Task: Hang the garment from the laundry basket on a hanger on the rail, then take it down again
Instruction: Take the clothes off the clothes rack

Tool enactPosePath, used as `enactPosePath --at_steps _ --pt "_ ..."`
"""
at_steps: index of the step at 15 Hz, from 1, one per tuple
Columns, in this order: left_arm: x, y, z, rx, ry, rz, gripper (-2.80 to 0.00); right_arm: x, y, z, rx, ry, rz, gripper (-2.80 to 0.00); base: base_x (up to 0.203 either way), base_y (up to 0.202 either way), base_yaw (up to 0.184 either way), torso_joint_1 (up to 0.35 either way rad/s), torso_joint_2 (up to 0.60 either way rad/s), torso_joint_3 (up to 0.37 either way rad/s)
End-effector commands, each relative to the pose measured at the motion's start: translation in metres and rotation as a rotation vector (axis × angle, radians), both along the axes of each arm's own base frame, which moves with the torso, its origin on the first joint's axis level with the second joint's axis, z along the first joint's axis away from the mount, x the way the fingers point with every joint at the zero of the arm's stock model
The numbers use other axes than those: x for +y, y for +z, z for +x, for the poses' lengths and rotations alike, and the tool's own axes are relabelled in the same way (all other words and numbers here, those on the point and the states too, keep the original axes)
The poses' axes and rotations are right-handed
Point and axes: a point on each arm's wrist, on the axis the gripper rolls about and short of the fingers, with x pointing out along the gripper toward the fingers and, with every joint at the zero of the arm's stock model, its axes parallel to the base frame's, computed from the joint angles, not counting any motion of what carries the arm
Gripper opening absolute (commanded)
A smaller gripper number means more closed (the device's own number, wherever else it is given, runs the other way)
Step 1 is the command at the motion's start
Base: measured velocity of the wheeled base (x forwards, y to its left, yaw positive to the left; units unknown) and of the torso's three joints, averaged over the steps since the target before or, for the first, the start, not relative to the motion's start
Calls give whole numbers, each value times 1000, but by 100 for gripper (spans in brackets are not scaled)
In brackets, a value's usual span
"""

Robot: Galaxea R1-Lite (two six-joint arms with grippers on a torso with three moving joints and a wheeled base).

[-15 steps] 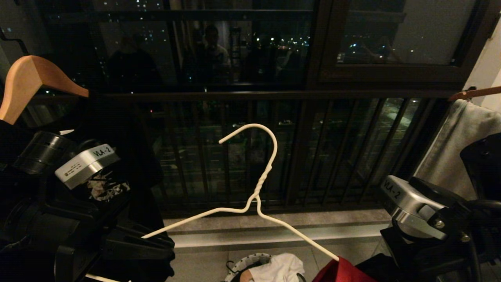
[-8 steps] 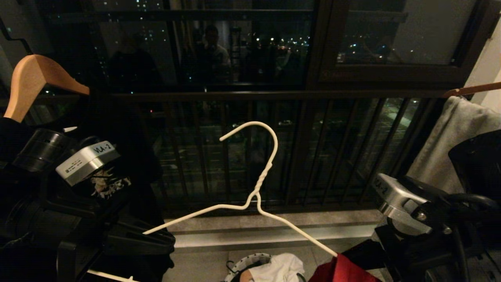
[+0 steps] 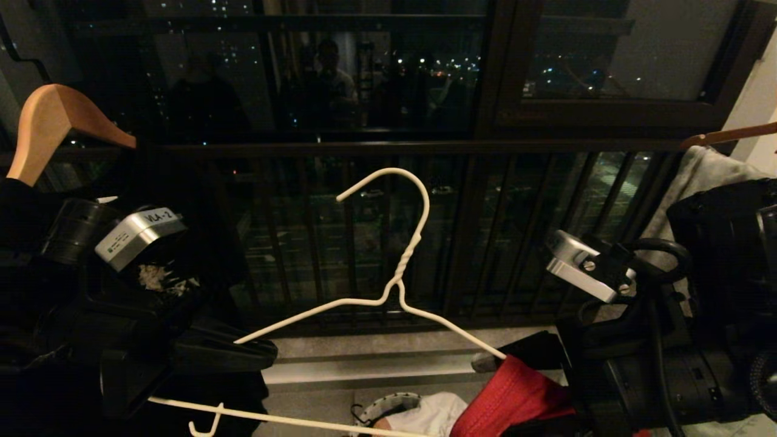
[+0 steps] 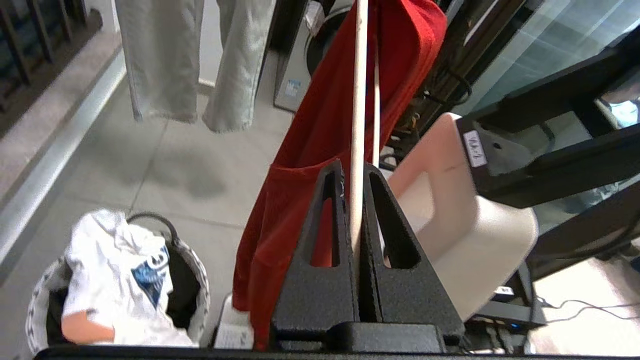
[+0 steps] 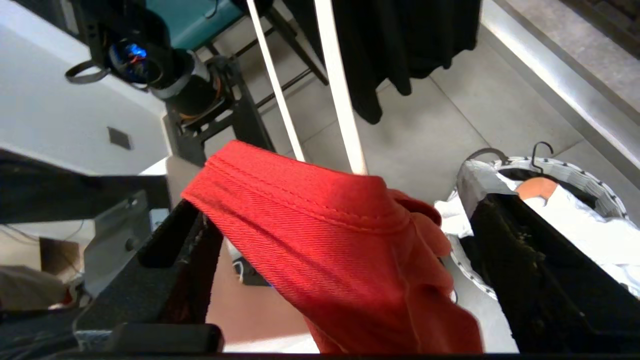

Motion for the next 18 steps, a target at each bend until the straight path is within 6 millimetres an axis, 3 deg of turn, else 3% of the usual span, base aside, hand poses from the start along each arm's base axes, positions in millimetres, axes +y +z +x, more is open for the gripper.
enactPosePath --at_steps 1,5,10,13,18 --pt "0 -10 7 20 -13 -20 -280 0 -3 5 9 -12 -6 0 0 0 0 0 0 0" --pt "-3 -30 25 79 -52 -65 -280 -3 -5 13 7 -51 -14 0 0 0 0 0 0 0" --pt "-5 -43 34 111 -53 -64 -280 -3 -20 29 -4 -78 -77 0 0 0 0 0 0 0" --pt "-6 -63 44 99 -65 -80 -280 -6 -28 35 -19 -98 -133 0 0 0 0 0 0 0" --pt "-7 -68 44 122 -86 -102 -280 -11 -40 33 -32 -49 -255 0 0 0 0 0 0 0"
